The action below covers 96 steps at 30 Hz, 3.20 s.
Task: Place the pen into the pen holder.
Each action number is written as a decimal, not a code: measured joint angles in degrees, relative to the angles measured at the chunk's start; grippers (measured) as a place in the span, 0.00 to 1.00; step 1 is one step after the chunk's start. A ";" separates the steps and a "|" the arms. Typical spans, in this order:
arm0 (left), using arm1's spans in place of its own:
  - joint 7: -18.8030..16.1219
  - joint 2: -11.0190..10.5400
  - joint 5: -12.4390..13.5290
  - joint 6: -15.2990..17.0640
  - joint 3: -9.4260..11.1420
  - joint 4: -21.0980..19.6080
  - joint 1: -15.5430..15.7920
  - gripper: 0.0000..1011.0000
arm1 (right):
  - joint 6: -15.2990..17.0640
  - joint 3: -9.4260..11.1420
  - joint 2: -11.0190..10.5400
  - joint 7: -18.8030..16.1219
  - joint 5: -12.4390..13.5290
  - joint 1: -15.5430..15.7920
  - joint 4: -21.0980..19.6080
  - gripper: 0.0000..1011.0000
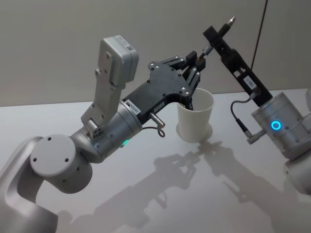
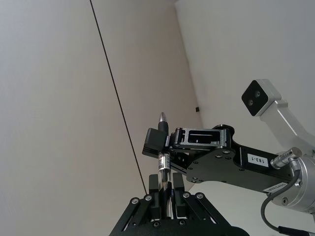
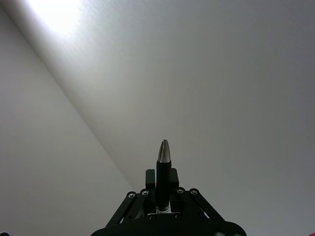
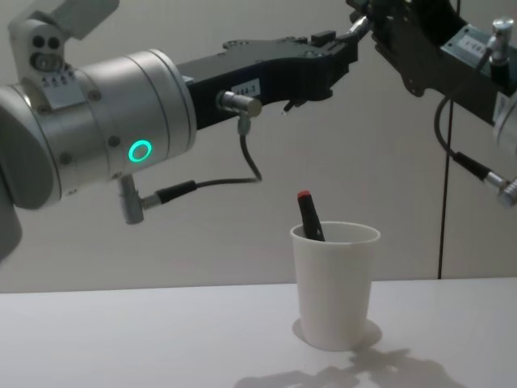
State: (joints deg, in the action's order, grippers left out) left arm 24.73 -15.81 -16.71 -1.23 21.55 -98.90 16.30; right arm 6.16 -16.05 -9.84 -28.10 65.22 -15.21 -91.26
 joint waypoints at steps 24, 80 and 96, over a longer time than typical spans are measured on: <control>0.01 0.01 -0.02 -0.03 0.00 -0.02 0.00 0.54 | 0.00 0.00 0.00 0.10 -0.02 0.00 0.01 0.13; -0.01 -0.02 -0.01 -0.01 0.00 0.00 0.00 0.99 | -4.17 4.68 -8.46 14.90 -27.43 -2.36 -6.18 0.13; -5.69 -2.40 1.11 0.04 -1.33 -2.39 -1.96 0.99 | -2.13 1.50 -7.07 13.40 -41.10 -4.12 -2.49 0.13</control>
State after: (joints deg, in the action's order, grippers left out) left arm 19.04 -18.21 -15.60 -1.19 20.22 -101.29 14.34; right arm 4.03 -14.55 -16.91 -14.70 24.11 -19.32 -93.75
